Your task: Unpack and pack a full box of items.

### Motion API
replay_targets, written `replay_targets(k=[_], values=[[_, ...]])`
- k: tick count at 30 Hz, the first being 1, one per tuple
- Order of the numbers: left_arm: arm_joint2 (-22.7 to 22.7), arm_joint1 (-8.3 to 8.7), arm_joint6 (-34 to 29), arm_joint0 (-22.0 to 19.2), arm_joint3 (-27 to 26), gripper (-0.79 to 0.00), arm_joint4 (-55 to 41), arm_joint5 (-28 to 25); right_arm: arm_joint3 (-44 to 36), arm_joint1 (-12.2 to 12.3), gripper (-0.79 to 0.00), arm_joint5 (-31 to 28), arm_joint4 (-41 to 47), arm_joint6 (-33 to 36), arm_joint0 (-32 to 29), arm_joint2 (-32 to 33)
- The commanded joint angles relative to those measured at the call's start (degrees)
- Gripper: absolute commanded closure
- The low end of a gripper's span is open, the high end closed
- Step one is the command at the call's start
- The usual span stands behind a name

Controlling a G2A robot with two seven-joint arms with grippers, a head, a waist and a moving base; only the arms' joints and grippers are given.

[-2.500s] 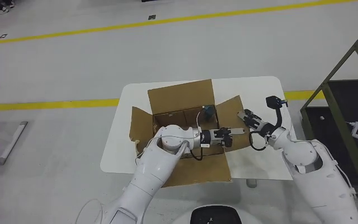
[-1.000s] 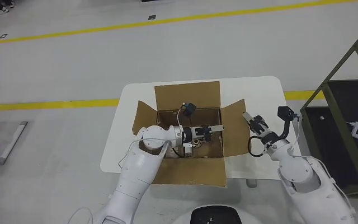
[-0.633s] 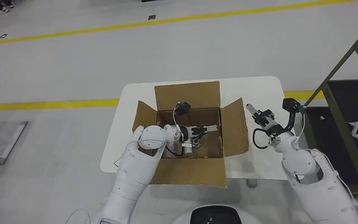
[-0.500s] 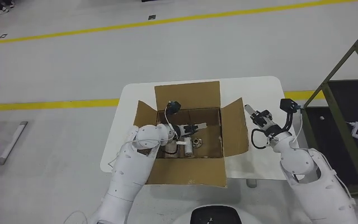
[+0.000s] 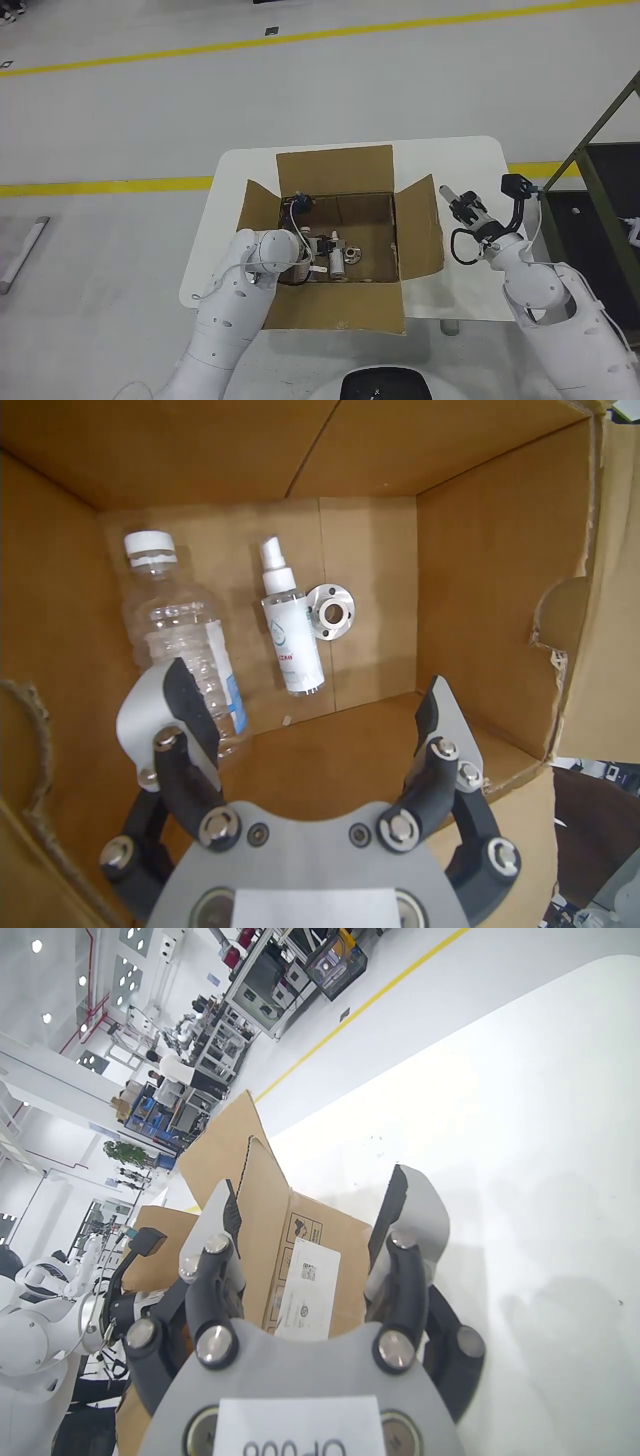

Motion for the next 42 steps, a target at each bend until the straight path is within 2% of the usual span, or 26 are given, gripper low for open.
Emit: replay_targets(k=[1, 2, 8, 14, 16, 20, 24, 28, 36, 42], values=[[0.0, 0.0, 0.0, 0.0, 0.0, -0.785, -0.1, -0.1, 0.1, 0.0, -0.302, -0.2, 0.1, 0.3, 0.1, 0.1], [0.0, 0.0, 0.0, 0.0, 0.0, -0.785, -0.1, -0.1, 0.1, 0.0, -0.243, -0.4, 0.2, 0.4, 0.1, 0.2], [0.0, 0.0, 0.0, 0.0, 0.0, -0.785, -0.1, -0.1, 0.3, 0.0, -0.24, -1.6, 2.0, 1.0, 0.6, 0.3], [0.0, 0.0, 0.0, 0.0, 0.0, -0.785, -0.1, -0.1, 0.4, 0.1, -0.194, -2.8, 4.2, 1.2, 0.5, 0.8], [0.0, 0.0, 0.0, 0.0, 0.0, -0.785, -0.1, -0.1, 0.3, 0.1, -0.12, -3.1, 4.8, 1.4, 0.3, 0.9], [0.0, 0.0, 0.0, 0.0, 0.0, -0.785, -0.1, -0.1, 0.4, 0.2, -0.117, -2.8, 4.7, 1.6, 0.1, 1.2], [0.0, 0.01, 0.4, 0.2, 0.0, -0.785, 0.0, -0.1, 0.3, 0.2, -0.175, -2.1, 4.4, 1.3, -0.2, 1.0], [1.4, 0.37, 0.8, 0.6, 0.3, -0.785, 6.2, -1.4, 0.1, 0.1, -0.209, -1.7, 4.2, 1.1, -0.3, 0.6], [2.9, 0.23, 1.0, 0.7, 2.3, -0.785, 9.6, -1.3, 0.4, 0.1, -0.206, -1.5, 3.9, 0.7, -0.1, -0.1], [4.6, -0.32, 1.9, -0.7, 5.4, -0.785, 11.0, -2.1, 0.5, 0.1, -0.212, -1.5, 3.9, 0.5, 0.0, 0.0]])
